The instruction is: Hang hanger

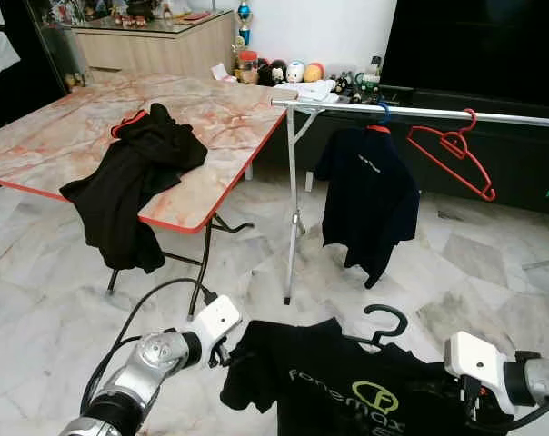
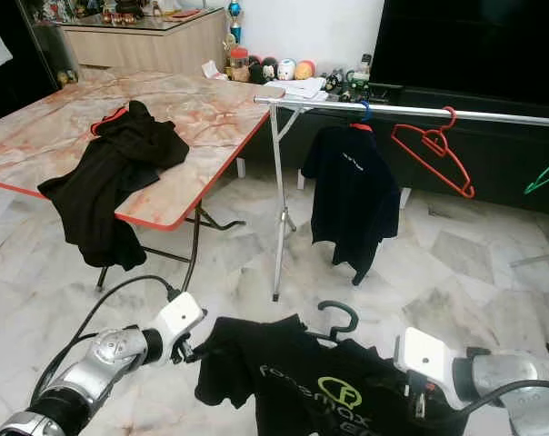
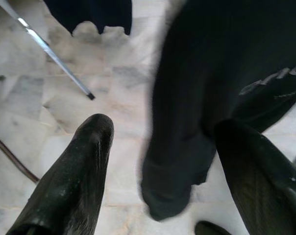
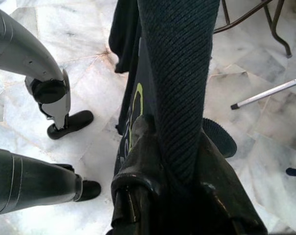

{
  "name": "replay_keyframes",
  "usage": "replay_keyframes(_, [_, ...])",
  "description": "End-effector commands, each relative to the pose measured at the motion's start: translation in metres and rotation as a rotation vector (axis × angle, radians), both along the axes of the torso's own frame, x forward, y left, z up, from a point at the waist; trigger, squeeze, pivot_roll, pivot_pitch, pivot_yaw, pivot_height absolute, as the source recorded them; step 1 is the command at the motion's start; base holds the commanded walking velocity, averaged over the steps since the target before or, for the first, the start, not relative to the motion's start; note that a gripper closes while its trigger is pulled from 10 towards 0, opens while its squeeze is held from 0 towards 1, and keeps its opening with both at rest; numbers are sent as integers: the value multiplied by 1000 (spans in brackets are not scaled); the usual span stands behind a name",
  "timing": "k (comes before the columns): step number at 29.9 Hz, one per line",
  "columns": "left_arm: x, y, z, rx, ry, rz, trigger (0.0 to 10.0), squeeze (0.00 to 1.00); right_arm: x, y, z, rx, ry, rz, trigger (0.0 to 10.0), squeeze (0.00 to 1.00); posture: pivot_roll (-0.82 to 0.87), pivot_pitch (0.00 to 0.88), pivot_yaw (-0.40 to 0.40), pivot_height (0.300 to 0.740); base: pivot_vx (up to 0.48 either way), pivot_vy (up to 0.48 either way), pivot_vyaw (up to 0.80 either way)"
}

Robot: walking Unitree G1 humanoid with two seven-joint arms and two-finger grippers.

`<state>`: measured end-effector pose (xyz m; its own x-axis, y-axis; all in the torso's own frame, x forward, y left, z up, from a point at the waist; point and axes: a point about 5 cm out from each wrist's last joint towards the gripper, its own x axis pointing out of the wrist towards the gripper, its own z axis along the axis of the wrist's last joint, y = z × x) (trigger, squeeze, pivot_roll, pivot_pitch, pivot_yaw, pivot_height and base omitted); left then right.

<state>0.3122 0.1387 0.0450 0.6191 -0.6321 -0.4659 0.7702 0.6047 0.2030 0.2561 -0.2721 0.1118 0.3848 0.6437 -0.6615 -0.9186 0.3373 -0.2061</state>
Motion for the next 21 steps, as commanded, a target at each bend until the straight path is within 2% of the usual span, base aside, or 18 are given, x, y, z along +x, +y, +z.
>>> replay_keyframes(1, [-3, 0, -5, 16, 24, -29, 10000, 0, 4, 0, 14, 15, -49, 10, 0, 0, -109, 12, 44, 740, 0, 0, 0])
replay_keyframes(5, [-3, -3, -8, 16, 28, -18, 10000, 0, 3, 1, 16, 15, -53, 9, 0, 0, -111, 10, 45, 740, 0, 0, 0])
replay_keyframes(6, [-2, -3, -8, 14, 26, -12, 6314, 0, 3, 1, 16, 16, -54, 9, 0, 0, -111, 10, 45, 740, 0, 0, 0])
replay_keyframes(7, [-2, -3, -8, 13, 24, -12, 6314, 0, 3, 1, 16, 16, -54, 9, 0, 0, -111, 10, 45, 740, 0, 0, 0])
replay_keyframes(8, [0, -3, -6, 12, 10, 9, 0, 0, 2, 2, 17, 20, -55, 10, 0, 0, -114, 10, 47, 740, 0, 0, 0])
replay_keyframes(12, [7, -1, -1, 0, -37, 77, 0, 0, 1, 2, 18, 31, -54, 7, 0, 0, -116, 13, 48, 740, 0, 0, 0])
replay_keyframes(21, [9, -2, 1, -24, -54, 83, 0, 0, -1, 1, 17, 34, -45, -3, 0, 0, -117, 21, 47, 740, 0, 0, 0])
